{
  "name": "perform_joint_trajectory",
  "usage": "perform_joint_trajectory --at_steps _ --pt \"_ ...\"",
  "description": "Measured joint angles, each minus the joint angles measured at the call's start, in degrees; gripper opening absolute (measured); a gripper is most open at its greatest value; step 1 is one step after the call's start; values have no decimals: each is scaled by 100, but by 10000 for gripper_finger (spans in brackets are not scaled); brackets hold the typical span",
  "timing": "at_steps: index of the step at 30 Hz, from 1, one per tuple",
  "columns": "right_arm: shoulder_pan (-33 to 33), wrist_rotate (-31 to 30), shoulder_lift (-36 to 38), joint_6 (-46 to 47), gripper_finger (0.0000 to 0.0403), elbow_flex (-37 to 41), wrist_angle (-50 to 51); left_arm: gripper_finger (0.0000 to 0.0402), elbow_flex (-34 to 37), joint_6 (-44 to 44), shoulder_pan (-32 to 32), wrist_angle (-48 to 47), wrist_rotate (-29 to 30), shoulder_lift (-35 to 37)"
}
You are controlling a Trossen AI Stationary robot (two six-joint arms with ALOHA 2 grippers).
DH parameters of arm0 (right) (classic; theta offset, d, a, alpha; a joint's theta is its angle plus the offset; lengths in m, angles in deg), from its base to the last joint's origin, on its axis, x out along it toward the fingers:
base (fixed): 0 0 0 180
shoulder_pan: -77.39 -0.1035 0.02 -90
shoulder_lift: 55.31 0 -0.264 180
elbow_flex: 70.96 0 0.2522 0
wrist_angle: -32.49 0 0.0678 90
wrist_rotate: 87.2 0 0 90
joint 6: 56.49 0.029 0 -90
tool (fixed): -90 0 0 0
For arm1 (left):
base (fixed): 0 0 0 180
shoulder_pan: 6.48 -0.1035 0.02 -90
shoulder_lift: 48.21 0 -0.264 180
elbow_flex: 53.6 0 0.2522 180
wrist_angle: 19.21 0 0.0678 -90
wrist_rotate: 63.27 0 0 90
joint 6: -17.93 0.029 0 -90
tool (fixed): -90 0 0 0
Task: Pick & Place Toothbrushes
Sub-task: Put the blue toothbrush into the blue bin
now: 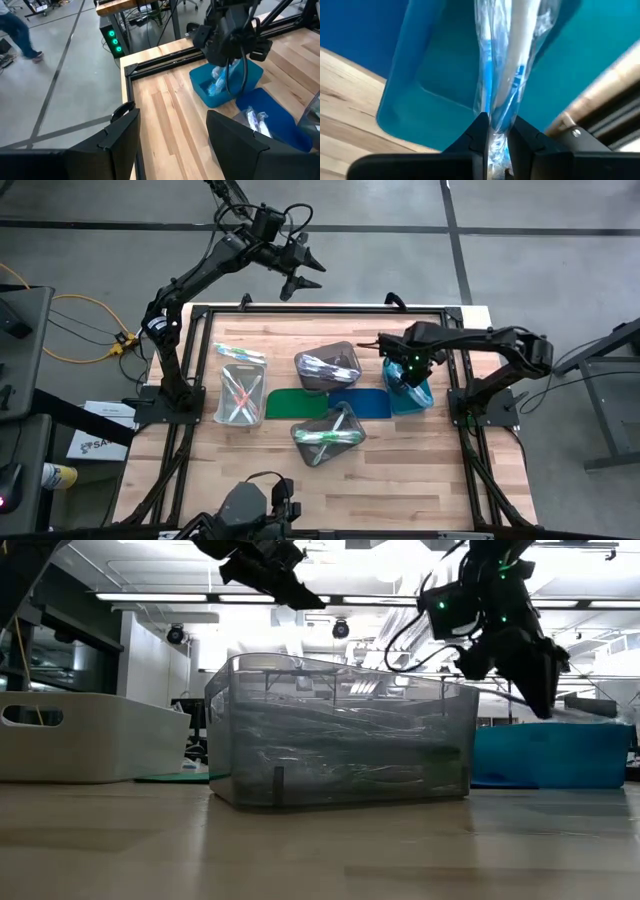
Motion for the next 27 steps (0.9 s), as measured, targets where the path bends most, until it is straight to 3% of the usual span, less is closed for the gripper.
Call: perform_joint_trajectory --at_steps 13,17,27 --pt "-107 38 -2 -550 38 229 -730 221 0 -42 0 2 -4 0" --pt "-107 333 -2 -518 50 229 -687 221 0 -95 0 25 -6 -1" --pt "-118 299 -4 -148 94 229 -337 221 -213 -212 -2 -102 -10 -1"
